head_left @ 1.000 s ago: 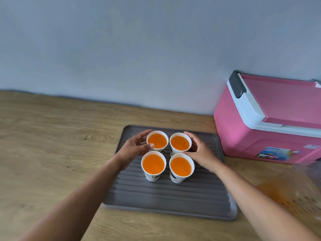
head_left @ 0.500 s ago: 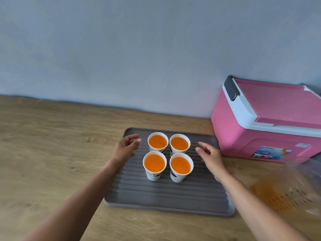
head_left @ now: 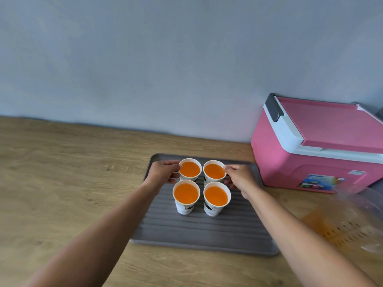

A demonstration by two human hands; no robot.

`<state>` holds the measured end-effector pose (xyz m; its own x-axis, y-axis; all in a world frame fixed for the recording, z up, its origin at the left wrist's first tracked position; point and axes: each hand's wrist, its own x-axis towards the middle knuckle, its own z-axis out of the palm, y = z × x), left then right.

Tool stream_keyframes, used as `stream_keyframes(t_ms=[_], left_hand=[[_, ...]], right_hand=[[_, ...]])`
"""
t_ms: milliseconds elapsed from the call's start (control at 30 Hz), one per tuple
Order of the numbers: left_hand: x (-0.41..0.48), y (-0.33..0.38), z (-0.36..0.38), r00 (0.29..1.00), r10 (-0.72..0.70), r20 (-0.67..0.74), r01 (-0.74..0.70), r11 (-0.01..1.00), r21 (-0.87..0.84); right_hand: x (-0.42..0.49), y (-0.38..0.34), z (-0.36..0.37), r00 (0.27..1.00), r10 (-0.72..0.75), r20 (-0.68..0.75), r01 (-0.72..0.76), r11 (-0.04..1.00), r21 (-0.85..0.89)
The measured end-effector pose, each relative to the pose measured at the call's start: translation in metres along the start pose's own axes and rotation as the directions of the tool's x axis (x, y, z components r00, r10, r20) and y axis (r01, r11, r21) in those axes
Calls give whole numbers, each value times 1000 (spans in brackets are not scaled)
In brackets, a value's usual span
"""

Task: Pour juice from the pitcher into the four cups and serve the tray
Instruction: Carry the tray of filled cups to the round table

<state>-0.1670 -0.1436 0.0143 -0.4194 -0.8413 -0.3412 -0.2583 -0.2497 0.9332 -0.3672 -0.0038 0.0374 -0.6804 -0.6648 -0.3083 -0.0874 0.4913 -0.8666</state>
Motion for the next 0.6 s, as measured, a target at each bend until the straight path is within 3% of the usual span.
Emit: stream_keyframes(t_ms=[600], left_hand=[[3, -1, -2, 999, -5, -33, 3, 999, -41]], right_hand=[[3, 10, 5, 996, 71, -56, -64, 992, 109]])
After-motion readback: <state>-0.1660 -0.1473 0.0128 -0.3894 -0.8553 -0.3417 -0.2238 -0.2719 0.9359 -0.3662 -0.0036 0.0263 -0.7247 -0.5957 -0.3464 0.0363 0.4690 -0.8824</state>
